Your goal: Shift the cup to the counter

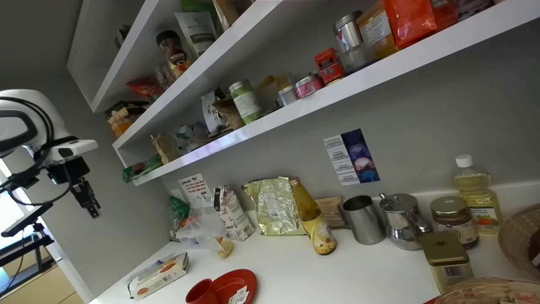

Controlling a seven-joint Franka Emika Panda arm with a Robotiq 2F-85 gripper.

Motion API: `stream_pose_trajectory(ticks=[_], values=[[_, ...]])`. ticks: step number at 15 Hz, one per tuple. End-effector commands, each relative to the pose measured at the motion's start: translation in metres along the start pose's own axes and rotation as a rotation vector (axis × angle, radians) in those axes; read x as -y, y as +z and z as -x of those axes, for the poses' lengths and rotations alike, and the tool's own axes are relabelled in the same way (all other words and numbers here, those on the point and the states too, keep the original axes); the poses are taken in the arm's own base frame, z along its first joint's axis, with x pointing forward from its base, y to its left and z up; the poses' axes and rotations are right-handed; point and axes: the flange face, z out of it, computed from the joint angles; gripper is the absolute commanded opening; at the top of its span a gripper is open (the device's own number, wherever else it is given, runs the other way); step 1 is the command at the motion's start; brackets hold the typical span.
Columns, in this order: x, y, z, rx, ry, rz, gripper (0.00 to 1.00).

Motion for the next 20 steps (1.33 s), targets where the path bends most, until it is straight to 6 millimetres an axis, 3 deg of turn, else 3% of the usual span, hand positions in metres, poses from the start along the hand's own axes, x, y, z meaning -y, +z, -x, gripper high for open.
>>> stream_pose_trajectory(ticks=[1,12,17,20], values=[[0.000,-0.001,0.000,0.001,0.000,0.000,1.00],[0.000,-0.001,0.000,0.000,0.000,0.000,1.00],[-0.022,0.004,-0.056,-0.039,0.028,0.063,1.00],[-0.037,0.025,-0.087,-0.063,0.044,0.135,1.00]])
